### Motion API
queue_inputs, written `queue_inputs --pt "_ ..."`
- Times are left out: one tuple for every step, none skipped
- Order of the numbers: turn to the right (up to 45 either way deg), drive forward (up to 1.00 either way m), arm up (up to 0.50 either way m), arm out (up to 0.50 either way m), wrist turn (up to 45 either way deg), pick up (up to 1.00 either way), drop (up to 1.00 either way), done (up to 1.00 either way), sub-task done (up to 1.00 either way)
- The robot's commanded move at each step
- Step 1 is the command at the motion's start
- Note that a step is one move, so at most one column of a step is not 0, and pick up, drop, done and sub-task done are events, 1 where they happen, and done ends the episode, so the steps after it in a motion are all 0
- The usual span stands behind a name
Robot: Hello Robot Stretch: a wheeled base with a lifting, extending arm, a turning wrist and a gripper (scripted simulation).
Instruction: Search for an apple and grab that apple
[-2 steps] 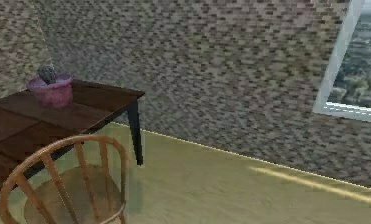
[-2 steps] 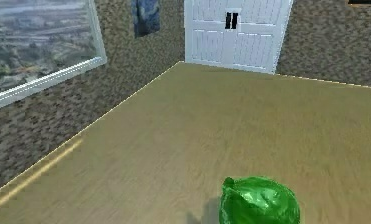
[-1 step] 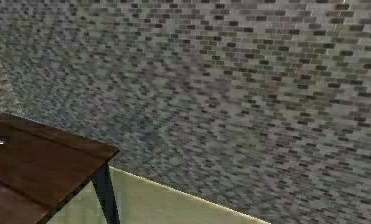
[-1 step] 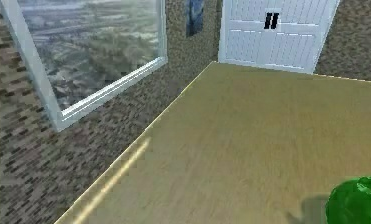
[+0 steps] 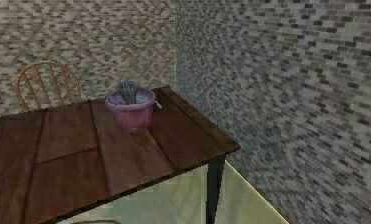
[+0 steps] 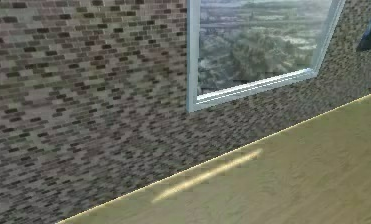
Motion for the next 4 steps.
queue_inputs --pt "0.0 0.25 0.0 0.0 0.0 0.0 0.0 0.0 0.0" --pt "-45.0 0.0 0.0 0.0 0.0 0.0 0.0 0.0 0.0" --pt "-45.0 0.0 0.0 0.0 0.0 0.0 0.0 0.0 0.0" --pt "-45.0 0.0 0.0 0.0 0.0 0.0 0.0 0.0 0.0"
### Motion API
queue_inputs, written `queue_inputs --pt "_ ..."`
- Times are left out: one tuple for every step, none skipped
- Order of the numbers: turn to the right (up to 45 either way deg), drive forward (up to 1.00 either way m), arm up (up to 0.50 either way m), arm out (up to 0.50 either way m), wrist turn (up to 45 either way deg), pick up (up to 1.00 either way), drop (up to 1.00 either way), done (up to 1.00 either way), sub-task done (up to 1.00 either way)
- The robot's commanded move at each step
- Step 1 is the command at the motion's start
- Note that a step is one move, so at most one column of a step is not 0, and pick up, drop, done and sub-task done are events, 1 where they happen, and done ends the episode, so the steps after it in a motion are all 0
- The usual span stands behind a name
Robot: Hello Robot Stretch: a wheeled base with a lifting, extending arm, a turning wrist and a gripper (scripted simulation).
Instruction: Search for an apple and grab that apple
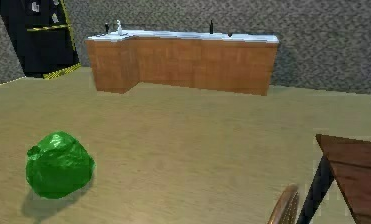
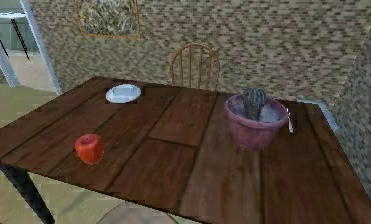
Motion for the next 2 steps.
queue_inputs --pt "-24.0 0.0 0.0 0.0 0.0 0.0 0.0 0.0 0.0" --pt "0.0 0.0 0.5 0.0 0.0 0.0 0.0 0.0 0.0"
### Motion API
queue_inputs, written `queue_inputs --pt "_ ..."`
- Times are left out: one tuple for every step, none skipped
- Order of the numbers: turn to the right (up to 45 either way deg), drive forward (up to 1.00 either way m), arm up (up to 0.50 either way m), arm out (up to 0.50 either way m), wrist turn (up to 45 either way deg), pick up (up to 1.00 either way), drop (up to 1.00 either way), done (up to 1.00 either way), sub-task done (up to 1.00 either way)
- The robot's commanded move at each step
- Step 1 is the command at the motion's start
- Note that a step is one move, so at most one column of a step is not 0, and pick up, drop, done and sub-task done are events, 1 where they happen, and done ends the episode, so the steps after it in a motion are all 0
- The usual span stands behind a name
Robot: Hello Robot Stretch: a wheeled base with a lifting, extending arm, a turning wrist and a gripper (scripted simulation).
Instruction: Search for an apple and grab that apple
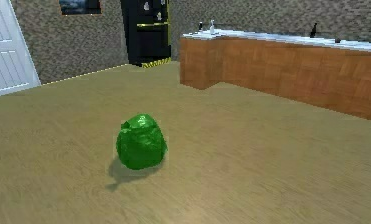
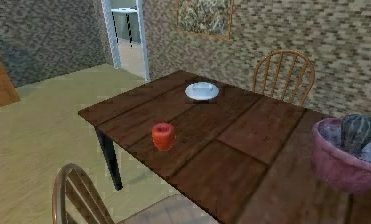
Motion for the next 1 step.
queue_inputs --pt "0.0 0.0 0.38 0.0 0.0 0.0 0.0 0.0 0.0"
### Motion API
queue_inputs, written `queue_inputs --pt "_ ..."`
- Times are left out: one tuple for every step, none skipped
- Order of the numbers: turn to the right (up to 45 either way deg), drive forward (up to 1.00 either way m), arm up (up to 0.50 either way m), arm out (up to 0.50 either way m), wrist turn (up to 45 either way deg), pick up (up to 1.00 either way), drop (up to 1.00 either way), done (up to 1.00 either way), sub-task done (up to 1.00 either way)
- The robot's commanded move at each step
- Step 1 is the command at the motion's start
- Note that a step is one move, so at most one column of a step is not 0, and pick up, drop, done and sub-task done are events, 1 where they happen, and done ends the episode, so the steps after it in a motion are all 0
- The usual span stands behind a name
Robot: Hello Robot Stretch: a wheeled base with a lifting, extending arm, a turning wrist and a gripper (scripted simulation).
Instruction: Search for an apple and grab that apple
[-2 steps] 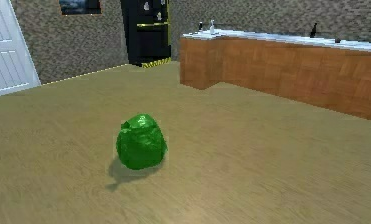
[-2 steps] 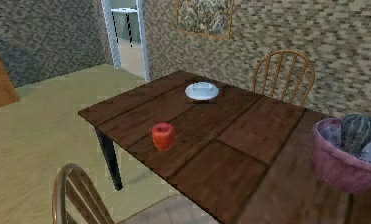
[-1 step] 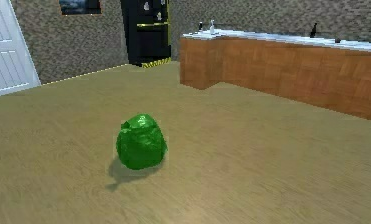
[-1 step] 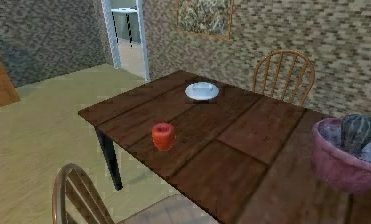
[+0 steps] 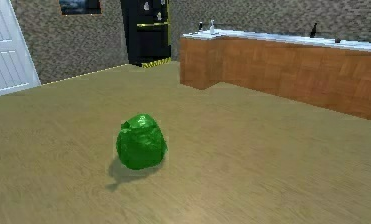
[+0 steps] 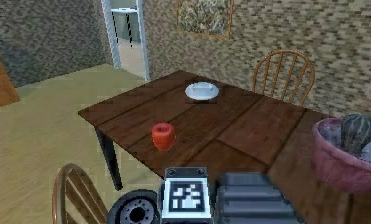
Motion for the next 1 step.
queue_inputs --pt "0.0 0.0 0.0 0.4 0.0 0.0 0.0 0.0 0.0"
